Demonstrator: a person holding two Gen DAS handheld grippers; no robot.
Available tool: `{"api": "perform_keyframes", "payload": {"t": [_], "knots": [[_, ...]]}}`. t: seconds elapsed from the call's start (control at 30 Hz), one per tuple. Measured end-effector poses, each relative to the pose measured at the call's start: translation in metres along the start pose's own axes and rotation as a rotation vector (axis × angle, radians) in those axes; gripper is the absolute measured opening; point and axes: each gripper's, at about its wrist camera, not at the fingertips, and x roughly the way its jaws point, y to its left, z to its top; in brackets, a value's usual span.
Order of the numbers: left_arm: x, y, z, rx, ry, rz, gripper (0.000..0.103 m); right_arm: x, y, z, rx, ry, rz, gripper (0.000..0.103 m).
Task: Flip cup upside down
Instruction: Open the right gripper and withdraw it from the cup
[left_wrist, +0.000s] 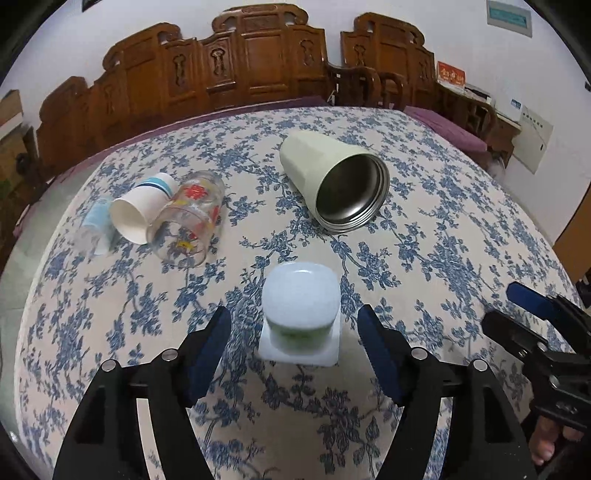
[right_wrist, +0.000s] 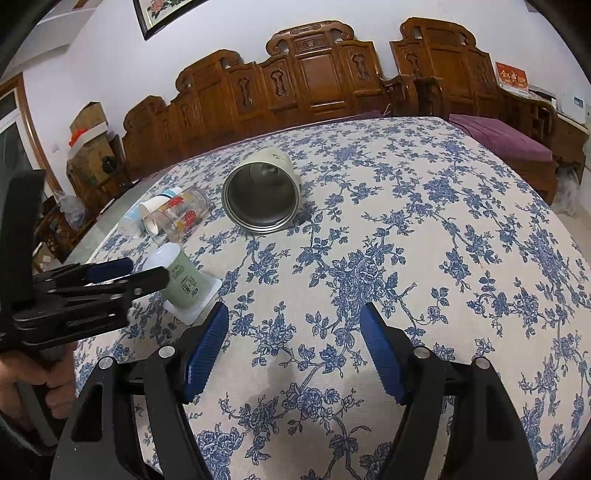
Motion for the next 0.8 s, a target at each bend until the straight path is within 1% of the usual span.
{"api": "perform_keyframes", "payload": {"t": [0.03,0.1,0.17,0.23,0.27,0.3,0.33,0.4,0.5,0.57,0.67,0.8], "knots": [[-0.004,0.001,-0.001,-0.003,-0.001,0.000,0.079,0.000,0.001,0.000,-0.003,-0.001,-0.003,0.076],[-0.015,0.003,-0.005,-0.015,-0.017,0.005,0.091,-0.003,0.003,0.000,-0.006,-0.005,-0.007,0.076],[-0.025,0.006,-0.008,-0.022,-0.026,0.014,0.095,-0.007,0.006,0.000,-0.007,-0.007,-0.005,0.076],[-0.036,0.010,-0.011,-0.035,-0.033,0.032,0.095,-0.012,0.012,0.001,-0.016,-0.010,-0.001,0.076],[-0.042,0.012,-0.013,-0.042,-0.035,0.039,0.095,-0.014,0.015,0.002,-0.020,-0.011,0.002,0.080],[-0.046,0.014,-0.014,-0.048,-0.037,0.043,0.095,-0.018,0.019,0.003,-0.026,-0.013,0.007,0.093],[-0.053,0.017,-0.017,-0.058,-0.040,0.050,0.095,-0.021,0.023,0.004,-0.032,-0.018,0.011,0.097],[-0.061,0.022,-0.021,-0.072,-0.042,0.051,0.095,-0.030,0.032,0.005,-0.051,-0.028,0.010,0.100],[-0.075,0.029,-0.028,-0.095,-0.047,0.056,0.095,-0.041,0.042,0.004,-0.058,-0.024,0.009,0.100],[-0.086,0.033,-0.033,-0.102,-0.060,0.050,0.095,-0.048,0.046,0.002,-0.057,-0.025,0.007,0.100],[-0.103,0.037,-0.038,-0.105,-0.087,0.066,0.095,-0.061,0.052,0.000,-0.052,-0.036,-0.004,0.100],[-0.130,0.042,-0.042,-0.122,-0.131,0.065,0.095,-0.087,0.064,0.002,-0.068,-0.084,-0.025,0.100]]}}
